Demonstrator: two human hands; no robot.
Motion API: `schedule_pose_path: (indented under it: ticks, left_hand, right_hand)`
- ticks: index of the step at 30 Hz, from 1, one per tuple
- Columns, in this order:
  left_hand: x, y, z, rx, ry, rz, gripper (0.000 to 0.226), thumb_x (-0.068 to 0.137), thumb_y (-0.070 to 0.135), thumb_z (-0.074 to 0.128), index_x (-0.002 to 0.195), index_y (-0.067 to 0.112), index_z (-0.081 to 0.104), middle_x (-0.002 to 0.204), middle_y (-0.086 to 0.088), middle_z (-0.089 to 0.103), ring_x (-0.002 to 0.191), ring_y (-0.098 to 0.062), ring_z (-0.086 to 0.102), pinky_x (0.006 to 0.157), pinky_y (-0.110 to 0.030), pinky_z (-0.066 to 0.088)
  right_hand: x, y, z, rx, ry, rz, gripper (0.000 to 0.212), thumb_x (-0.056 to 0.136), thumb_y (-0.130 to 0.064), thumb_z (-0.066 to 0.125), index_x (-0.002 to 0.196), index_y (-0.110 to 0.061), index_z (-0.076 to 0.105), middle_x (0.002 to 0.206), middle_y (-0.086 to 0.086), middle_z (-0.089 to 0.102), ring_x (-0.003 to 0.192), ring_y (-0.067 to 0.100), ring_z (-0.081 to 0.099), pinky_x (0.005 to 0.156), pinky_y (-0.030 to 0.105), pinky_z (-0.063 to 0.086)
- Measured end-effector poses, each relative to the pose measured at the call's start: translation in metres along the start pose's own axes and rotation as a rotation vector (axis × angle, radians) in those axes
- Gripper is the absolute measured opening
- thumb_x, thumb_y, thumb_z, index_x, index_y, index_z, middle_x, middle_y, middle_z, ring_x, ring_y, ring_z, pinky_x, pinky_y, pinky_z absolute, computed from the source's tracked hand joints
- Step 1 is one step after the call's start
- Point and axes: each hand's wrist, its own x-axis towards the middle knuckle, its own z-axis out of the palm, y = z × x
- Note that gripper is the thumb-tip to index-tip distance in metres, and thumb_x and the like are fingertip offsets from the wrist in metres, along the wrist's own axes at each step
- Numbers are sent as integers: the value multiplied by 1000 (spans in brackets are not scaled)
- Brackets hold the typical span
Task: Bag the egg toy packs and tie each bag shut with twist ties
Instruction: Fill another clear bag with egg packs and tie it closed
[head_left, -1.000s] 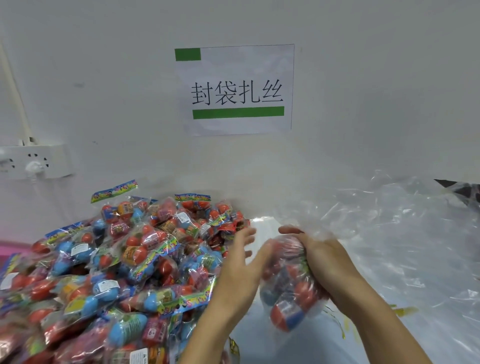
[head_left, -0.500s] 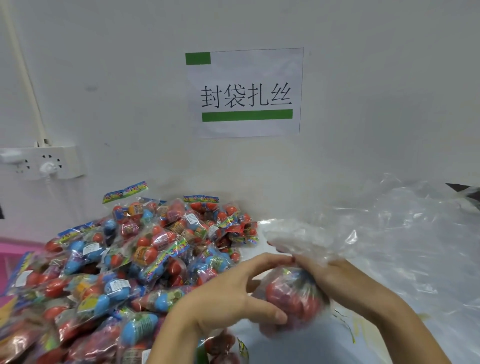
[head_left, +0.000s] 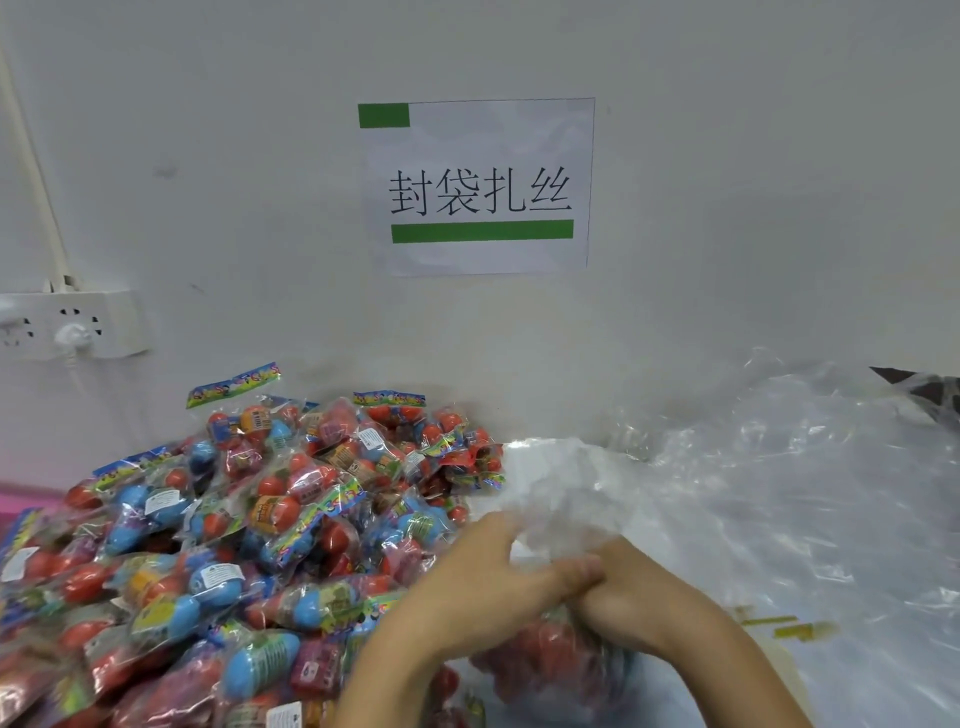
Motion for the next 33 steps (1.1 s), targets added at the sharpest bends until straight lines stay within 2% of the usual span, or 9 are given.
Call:
schedule_pose_path:
  ticks: [5, 8, 11, 15, 19, 24, 26, 29, 33]
  left_hand:
    - [13, -1, 17, -243, 233, 94, 11, 90, 6, 70, 99, 11, 74, 94, -6, 76, 92, -16, 71, 84, -34, 54]
    - [19, -7, 23, -329, 405, 116, 6, 87, 4, 72, 90, 8, 75, 85, -4, 76, 83, -16, 72, 72, -23, 56]
    - [24, -14, 23, -416, 559, 80, 9, 86, -4, 70, 87, 4, 73, 81, -1, 76, 74, -9, 71, 64, -17, 53]
    - [27, -24, 18, -492, 669, 16, 16, 88, -1, 70, 83, 14, 74, 85, -3, 76, 80, -20, 73, 66, -32, 61]
    - [27, -26, 17, -493, 674, -9, 6, 88, 13, 73, 87, 19, 74, 83, -1, 76, 81, -24, 73, 62, -34, 62]
    - [28, -25, 21, -203, 575, -42, 19, 90, 22, 72, 107, 17, 66, 91, 5, 75, 86, -8, 71, 81, -32, 57]
    - [28, -25, 23, -88, 521, -156, 34, 88, 40, 71, 102, 9, 64, 87, 4, 72, 79, -10, 68, 76, -32, 55]
    - [25, -26, 25, -27, 422, -159, 43, 94, 46, 60, 75, 9, 71, 56, 9, 59, 52, -5, 49, 56, -24, 39]
    - [25, -25, 24, -93, 449, -159, 40, 97, 39, 59, 88, 3, 72, 53, 7, 57, 48, -10, 46, 49, -23, 36]
  right_hand:
    - [4, -6, 5, -41, -15, 15, 27, 91, -21, 42, 100, -17, 67, 110, 9, 71, 100, 28, 66, 90, 43, 54]
    - [8, -2, 7, -6, 27, 10, 29, 96, -29, 42, 83, -15, 64, 88, 1, 69, 78, 18, 63, 72, 32, 52]
    - [8, -6, 9, 112, 125, -46, 38, 92, -33, 55, 58, -16, 51, 54, -7, 52, 51, 8, 43, 50, 22, 33]
    - [11, -8, 14, 276, 334, -187, 30, 87, -33, 69, 63, -15, 64, 58, -4, 62, 54, 4, 53, 54, 16, 39]
    - [14, -6, 17, 347, 353, -195, 17, 91, -22, 70, 75, -18, 77, 72, -9, 75, 72, 3, 70, 69, 17, 54]
    - [18, 2, 20, 344, 421, -135, 24, 95, -15, 64, 76, -18, 77, 71, -8, 74, 72, -1, 67, 62, 10, 48]
    - [19, 4, 19, 371, 458, -100, 26, 96, -11, 61, 78, -21, 76, 71, -9, 73, 73, -3, 66, 60, 9, 47]
    - [19, 3, 19, 393, 445, -107, 33, 94, -5, 57, 73, -25, 74, 67, -11, 72, 68, 0, 66, 56, 11, 46]
    - [18, 1, 16, 408, 389, -126, 32, 94, -5, 58, 78, -23, 80, 67, -12, 73, 65, 0, 67, 56, 11, 46]
